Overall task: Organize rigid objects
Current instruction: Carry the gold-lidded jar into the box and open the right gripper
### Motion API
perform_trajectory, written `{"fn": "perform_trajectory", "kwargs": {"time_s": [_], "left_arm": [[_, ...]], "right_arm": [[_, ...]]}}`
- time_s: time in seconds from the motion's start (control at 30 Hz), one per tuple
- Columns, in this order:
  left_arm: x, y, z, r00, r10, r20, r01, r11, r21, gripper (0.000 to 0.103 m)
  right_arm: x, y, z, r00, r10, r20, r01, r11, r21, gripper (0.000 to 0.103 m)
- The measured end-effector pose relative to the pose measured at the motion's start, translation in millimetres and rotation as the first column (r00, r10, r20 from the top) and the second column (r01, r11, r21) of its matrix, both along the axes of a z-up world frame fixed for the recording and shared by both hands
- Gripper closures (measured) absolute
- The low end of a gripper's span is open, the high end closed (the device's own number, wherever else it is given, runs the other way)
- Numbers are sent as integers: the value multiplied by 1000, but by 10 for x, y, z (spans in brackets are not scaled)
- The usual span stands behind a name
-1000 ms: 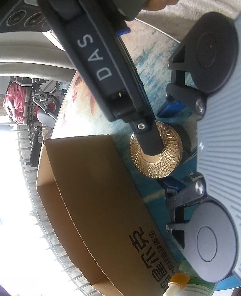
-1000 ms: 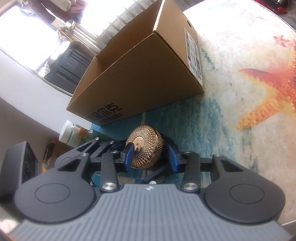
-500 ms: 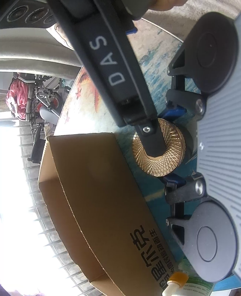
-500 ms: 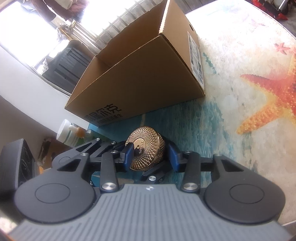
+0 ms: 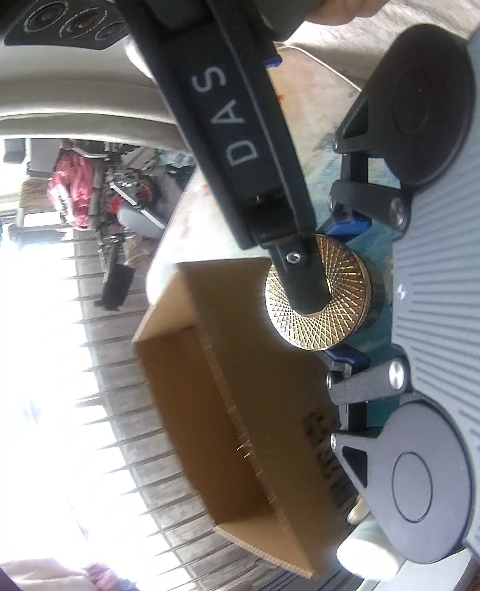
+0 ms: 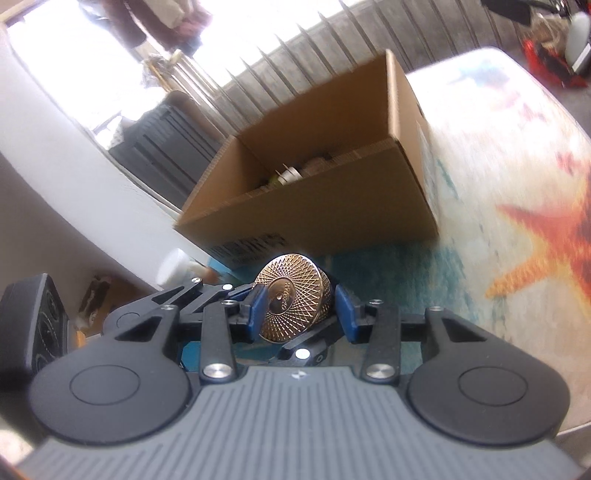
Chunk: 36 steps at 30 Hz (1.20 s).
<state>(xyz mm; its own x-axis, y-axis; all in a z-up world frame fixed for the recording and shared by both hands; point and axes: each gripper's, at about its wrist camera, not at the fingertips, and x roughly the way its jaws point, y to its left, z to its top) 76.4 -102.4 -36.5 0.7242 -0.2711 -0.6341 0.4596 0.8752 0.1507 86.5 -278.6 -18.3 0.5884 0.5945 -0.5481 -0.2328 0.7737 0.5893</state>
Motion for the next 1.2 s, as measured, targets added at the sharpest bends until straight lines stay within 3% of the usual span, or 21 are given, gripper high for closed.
{"fn": "perform_trajectory", "kwargs": {"time_s": [0.2, 0.37, 0.5, 0.63, 0.8, 1.0, 1.2], "left_arm": [[182, -13, 418, 997, 28, 66, -26, 999, -24, 46], [487, -22, 718, 994, 78, 82, -76, 996, -38, 46], [826, -31, 821, 993, 113, 42, -111, 993, -46, 46], [1336, 0, 787, 985, 160, -62, -165, 984, -74, 46], [2007, 111, 562, 949, 226, -219, -256, 959, -119, 46], [2504, 280, 230, 889, 279, -365, -332, 939, -93, 46], [2819, 436, -33, 824, 305, -477, -396, 912, -102, 46]], "right_arm": [[63, 35, 488, 992, 56, 115, -51, 998, -47, 62], [373, 57, 839, 978, 121, 170, -105, 989, -101, 61], [805, 92, 1035, 973, 170, 154, -146, 977, -155, 59], [1342, 108, 1088, 972, 216, 88, -196, 962, -192, 58], [2118, 272, 980, 963, 269, -31, -269, 938, -218, 57], [2849, 436, 638, 933, 312, -181, -346, 915, -205, 58], [3166, 541, 362, 906, 330, -264, -387, 899, -205, 60]]}}
